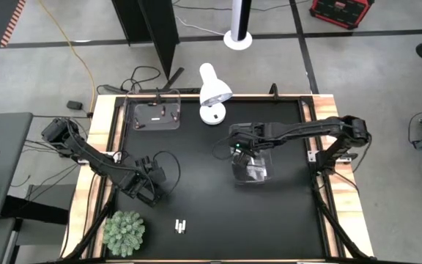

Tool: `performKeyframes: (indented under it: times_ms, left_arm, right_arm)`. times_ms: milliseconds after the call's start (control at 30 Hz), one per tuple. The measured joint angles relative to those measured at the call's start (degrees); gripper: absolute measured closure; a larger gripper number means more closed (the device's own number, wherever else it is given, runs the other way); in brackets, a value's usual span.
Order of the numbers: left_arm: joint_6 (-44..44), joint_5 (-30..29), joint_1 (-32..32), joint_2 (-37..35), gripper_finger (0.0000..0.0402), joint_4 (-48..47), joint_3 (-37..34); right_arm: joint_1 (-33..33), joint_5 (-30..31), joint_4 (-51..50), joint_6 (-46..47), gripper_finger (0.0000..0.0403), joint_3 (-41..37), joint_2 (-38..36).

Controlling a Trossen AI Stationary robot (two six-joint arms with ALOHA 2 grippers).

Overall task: Sort batteries
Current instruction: Put the silver battery into the bottom transparent bin

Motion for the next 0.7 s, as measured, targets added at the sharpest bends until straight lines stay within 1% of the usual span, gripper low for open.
performKeyframes:
  times_ms: [200,400,533,700]
  left_arm:
    - [-0.2,0.0,0.0,0.0,0.0331,0.5,0.0]
    - [-0.6,0.0,0.0,0.0,0.0331,0.4,0.0]
    - [-0.3,0.0,0.0,0.0,0.0331,0.4,0.0]
    - [0.2,0.0,0.0,0.0,0.0331,0.5,0.0]
  right_arm:
    - [-4.4,-4.7,4.8,-5.8,0.0392,-1.4,4.4]
    - [-7.1,-6.9,5.2,-8.0,0.0387,-1.4,8.4]
    - [-7.4,-6.9,6.3,-8.2,0.0358,-1.4,9.4]
    - [-6.7,-6.4,7.8,-8.2,0.0298,-1.3,8.6]
